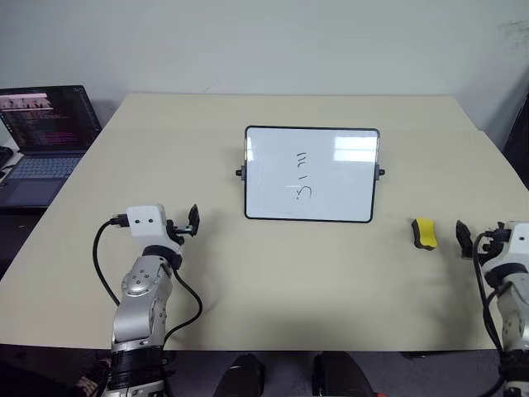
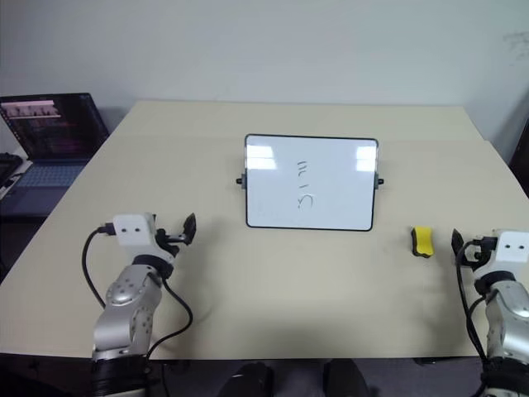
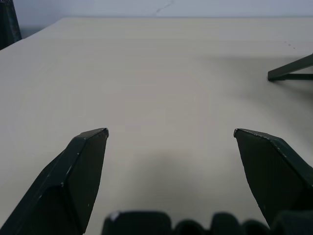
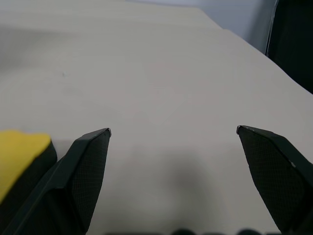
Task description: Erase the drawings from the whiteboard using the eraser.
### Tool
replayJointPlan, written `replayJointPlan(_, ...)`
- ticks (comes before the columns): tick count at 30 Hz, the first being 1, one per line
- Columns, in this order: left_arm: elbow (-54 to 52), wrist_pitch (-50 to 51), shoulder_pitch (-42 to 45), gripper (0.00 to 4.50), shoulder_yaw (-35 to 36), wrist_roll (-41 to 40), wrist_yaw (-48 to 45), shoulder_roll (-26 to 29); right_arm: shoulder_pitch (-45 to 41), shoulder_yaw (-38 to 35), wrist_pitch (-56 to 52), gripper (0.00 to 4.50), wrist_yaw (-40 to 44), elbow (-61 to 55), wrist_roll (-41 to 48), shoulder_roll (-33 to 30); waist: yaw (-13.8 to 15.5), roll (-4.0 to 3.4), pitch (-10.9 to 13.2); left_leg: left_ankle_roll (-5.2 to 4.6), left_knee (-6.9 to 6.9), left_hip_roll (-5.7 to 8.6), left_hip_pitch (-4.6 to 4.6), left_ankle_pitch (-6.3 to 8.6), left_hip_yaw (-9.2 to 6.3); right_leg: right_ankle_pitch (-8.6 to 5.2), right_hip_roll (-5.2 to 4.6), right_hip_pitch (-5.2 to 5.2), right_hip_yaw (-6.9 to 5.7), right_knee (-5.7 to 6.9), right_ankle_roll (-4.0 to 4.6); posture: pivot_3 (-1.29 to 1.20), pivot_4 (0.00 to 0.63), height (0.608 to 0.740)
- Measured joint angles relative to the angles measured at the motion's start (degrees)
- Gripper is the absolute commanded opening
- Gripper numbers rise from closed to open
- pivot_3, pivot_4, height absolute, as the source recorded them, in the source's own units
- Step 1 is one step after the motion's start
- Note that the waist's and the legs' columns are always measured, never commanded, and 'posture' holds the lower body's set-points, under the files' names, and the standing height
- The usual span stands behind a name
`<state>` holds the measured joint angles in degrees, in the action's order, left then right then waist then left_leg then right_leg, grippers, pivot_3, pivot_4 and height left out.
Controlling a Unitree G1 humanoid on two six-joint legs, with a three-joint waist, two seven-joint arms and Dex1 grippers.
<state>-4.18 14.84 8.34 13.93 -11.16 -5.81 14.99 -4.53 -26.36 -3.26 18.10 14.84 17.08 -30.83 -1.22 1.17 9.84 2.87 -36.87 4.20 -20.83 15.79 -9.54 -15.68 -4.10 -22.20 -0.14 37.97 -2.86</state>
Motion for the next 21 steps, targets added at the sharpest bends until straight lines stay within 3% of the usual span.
replayJointPlan(14,2.81,0.59,0.50,4.50,1.03,-1.02,-4.31,3.09,4.08,-2.99,-7.02,4.48,-5.77,-11.14,1.53,1.13,0.04,-0.01,-0.01,-0.10,0.01,-0.04,0.08,0.06,0.28,0.01,0.05,-0.08,0.66,-0.01,-0.12,0.00,0.150,0.740)
replayJointPlan(21,2.83,-0.27,-1.39,4.50,2.48,-3.14,-12.02,9.62,5.75,-3.07,-11.48,4.48,-10.67,-14.85,-0.19,3.74,0.00,-0.10,-0.03,-0.14,0.04,-0.10,0.11,0.11,0.29,0.00,0.05,-0.12,0.81,-0.01,-0.12,0.00,0.150,0.740)
